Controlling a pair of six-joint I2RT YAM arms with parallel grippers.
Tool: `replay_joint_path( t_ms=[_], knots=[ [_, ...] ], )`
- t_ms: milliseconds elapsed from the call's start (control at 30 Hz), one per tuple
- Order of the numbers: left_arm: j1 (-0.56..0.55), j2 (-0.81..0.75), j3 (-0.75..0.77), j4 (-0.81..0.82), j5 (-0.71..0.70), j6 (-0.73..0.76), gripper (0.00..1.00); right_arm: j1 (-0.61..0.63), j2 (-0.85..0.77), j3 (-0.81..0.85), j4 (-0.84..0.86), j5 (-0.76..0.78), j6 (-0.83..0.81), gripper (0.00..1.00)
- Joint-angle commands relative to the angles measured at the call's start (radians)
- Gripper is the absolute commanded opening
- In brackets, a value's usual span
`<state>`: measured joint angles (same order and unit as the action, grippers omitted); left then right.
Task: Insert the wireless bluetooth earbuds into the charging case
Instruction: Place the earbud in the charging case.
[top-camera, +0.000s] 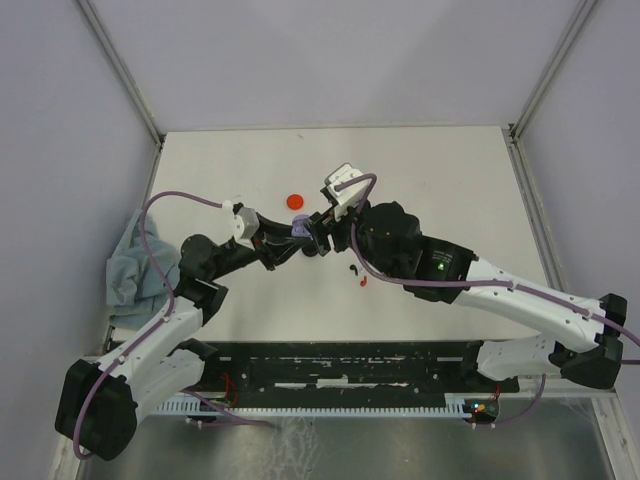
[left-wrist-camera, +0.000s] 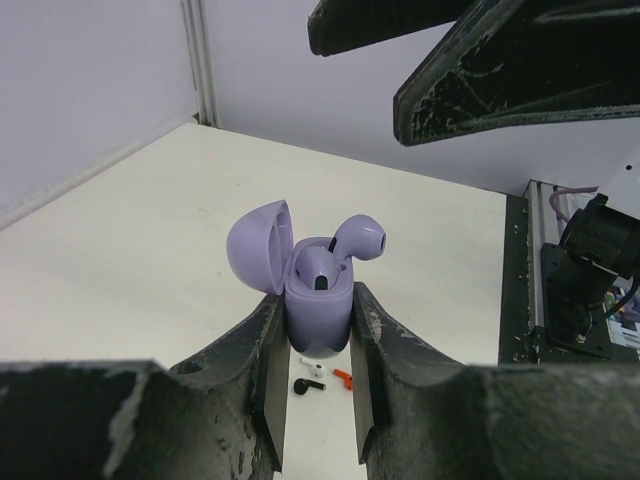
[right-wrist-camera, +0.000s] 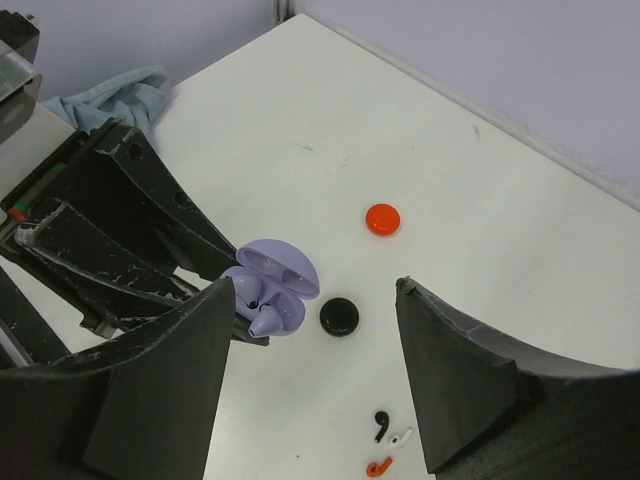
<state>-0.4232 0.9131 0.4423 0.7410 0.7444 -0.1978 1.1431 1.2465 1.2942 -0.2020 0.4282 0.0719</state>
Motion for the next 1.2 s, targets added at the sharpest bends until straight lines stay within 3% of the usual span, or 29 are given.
replay_joint_path(
  t_ms=[0, 1167],
  knots=[
    [-0.005, -0.023, 0.017, 0.020, 0.019, 0.057, 0.03, -0.008, 0.022, 0.038, -0.020, 0.019, 0.026, 0.74],
    [-0.005, -0.041, 0.022, 0.024, 0.057, 0.034, 0.03, -0.076, -0.024, -0.045, -0.081, -0.070, -0.052, 0.75]
  ],
)
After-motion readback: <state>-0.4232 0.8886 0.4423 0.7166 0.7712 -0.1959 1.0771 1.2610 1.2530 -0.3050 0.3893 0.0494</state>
